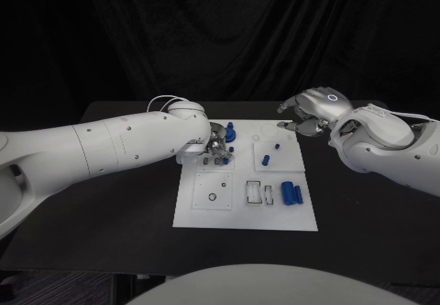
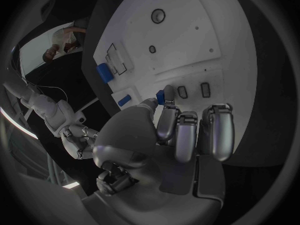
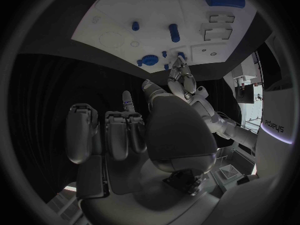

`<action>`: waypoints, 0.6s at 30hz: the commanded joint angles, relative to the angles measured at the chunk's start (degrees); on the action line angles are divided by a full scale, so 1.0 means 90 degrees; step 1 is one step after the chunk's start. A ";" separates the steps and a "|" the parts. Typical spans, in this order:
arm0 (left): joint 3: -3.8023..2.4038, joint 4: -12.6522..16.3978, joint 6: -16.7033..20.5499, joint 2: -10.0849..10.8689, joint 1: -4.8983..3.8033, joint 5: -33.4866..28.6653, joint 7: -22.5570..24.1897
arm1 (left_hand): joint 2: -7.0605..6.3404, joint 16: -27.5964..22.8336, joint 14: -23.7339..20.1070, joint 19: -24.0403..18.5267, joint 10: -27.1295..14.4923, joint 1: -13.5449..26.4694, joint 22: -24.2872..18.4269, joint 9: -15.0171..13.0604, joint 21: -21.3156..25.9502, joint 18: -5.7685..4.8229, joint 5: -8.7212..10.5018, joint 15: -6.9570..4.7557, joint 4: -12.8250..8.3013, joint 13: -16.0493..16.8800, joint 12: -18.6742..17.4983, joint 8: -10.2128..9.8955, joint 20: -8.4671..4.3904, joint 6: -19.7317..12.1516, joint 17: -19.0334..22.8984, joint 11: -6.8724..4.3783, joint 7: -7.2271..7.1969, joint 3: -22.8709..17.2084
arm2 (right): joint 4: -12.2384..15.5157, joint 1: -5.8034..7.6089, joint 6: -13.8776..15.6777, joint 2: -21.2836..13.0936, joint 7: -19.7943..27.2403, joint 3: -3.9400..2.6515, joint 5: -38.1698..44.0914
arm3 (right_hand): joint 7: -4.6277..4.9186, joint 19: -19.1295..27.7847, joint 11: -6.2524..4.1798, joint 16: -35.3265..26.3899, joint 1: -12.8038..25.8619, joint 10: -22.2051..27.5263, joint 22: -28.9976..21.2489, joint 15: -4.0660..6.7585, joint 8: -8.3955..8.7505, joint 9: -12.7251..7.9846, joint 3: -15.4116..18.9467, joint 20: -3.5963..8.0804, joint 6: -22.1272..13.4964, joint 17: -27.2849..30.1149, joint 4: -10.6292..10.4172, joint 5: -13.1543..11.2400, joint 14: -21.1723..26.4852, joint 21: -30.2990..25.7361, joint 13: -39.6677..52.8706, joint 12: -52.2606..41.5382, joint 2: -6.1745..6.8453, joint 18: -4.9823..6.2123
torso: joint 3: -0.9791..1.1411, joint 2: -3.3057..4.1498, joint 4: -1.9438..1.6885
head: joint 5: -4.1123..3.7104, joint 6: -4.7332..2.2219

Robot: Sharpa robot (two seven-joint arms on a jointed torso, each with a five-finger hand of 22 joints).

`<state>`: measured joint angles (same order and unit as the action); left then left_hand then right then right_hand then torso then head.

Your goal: Assemble the parts on the task board

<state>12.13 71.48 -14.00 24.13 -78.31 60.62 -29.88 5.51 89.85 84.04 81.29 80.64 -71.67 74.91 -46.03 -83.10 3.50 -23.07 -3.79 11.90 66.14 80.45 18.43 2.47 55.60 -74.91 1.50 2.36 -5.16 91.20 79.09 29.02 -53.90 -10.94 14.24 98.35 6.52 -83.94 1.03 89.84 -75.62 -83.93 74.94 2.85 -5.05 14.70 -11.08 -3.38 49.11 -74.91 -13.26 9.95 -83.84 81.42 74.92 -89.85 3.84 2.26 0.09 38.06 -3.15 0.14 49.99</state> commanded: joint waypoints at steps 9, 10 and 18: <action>0.0002 0.0001 -0.0142 0.0016 0.0015 -0.0032 0.0062 | -0.0488 0.0016 0.0662 0.0005 0.1040 0.0280 0.0436 -0.0317 0.0051 -0.0036 -0.0100 -0.0052 -0.0232 0.2651 0.1061 -0.0123 -0.0033 0.0136 -0.1677 -0.0366 -0.0008 -0.1176 | -0.0009 -0.0015 -0.0038 0.0004 -0.0040 -0.0005 0.0022 | -0.0007 -0.0209 -0.0004 0.0018 -0.0031 -0.0675 0.1344 -0.0013 -0.0008 -0.0011 -0.0020 -0.0017 0.0053 -0.1677 0.0017 0.0040 -0.0685 -0.0066 0.1675 -0.0017 -0.0067 -0.0002 | -0.0005 -0.0003 -0.0009 | 0.0023 0.0001; 0.0002 0.0002 -0.0142 0.0020 0.0015 -0.0032 0.0061 | -0.0540 0.0016 0.0662 0.0005 0.1040 0.0349 0.0438 -0.0371 0.0058 -0.0035 -0.0117 -0.0058 -0.0270 0.2651 0.1061 -0.0132 -0.0035 0.0145 -0.1677 -0.0352 -0.0026 -0.1342 | -0.0009 -0.0015 -0.0039 0.0003 -0.0042 -0.0005 0.0022 | -0.0007 -0.0209 -0.0004 0.0018 -0.0031 -0.0675 0.1344 -0.0013 -0.0008 -0.0011 -0.0020 -0.0017 0.0053 -0.1677 0.0017 0.0040 -0.0685 -0.0066 0.1675 -0.0017 -0.0067 -0.0002 | -0.0005 -0.0003 -0.0008 | 0.0026 0.0001; 0.0002 0.0006 -0.0112 0.0049 0.0016 -0.0032 0.0050 | -0.0738 0.0016 0.0662 0.0012 0.1040 0.0584 0.0461 -0.0566 0.0077 -0.0036 -0.0121 -0.0061 -0.0484 0.2651 0.1061 -0.0174 -0.0037 0.0160 -0.1677 -0.0360 -0.0015 -0.1978 | -0.0005 -0.0015 -0.0052 -0.0006 -0.0056 -0.0005 0.0022 | -0.0007 -0.0200 -0.0004 -0.0002 -0.0033 -0.0675 0.1338 -0.0013 -0.0007 -0.0012 -0.0021 -0.0017 0.0054 -0.1655 0.0019 0.0041 -0.0678 -0.0085 0.1675 -0.0017 -0.0067 0.0002 | -0.0004 -0.0003 -0.0011 | 0.0027 0.0001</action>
<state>12.12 71.50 -14.25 24.54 -78.31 60.58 -29.83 -1.19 89.85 84.03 81.29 84.06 -66.86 74.91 -51.09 -82.73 3.50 -24.06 -4.22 9.10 74.95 89.86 17.07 2.47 56.73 -74.91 -1.33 2.26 -21.42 91.15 79.09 28.81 -53.89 -10.97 14.24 98.35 6.52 -83.94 1.03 89.84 -75.86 -83.93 74.93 2.85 -5.05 14.65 -11.07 -3.38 49.11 -74.91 -13.26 9.95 -83.84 80.86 74.91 -89.85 3.61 2.26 0.04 38.05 -3.22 0.41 49.99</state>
